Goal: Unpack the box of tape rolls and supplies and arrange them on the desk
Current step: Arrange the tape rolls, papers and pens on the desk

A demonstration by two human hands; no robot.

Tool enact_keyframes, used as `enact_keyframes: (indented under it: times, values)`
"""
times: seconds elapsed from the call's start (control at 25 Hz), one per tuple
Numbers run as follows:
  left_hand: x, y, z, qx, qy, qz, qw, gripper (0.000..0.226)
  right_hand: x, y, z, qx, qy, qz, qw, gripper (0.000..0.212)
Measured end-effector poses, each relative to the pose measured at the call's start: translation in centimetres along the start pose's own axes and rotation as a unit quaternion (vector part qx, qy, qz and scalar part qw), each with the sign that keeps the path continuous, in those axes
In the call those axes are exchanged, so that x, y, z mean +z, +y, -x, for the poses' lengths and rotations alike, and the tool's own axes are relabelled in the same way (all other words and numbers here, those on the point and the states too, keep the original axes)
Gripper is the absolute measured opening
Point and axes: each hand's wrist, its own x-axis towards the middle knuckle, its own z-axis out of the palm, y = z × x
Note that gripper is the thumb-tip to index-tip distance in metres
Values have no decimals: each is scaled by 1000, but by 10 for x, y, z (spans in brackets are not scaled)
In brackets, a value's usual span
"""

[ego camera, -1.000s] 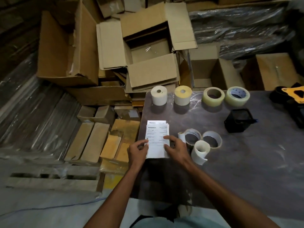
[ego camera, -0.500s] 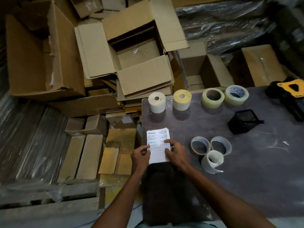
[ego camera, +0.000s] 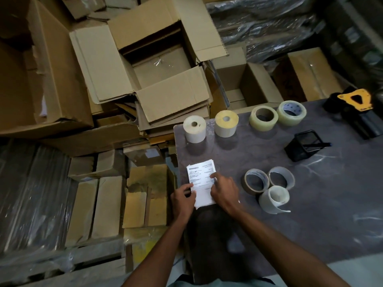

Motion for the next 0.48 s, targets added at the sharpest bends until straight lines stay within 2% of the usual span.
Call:
enact_keyframes:
  times: [0.24, 0.48]
  values:
    - [-2, 1, -2, 32, -3, -21, 999, 27, 1, -1, -1, -17, -13, 64, 998, 41]
    - [-4, 4, -1, 24, -20, -24, 999, 29, -3, 6, 1, -27, -1, 42, 999, 38]
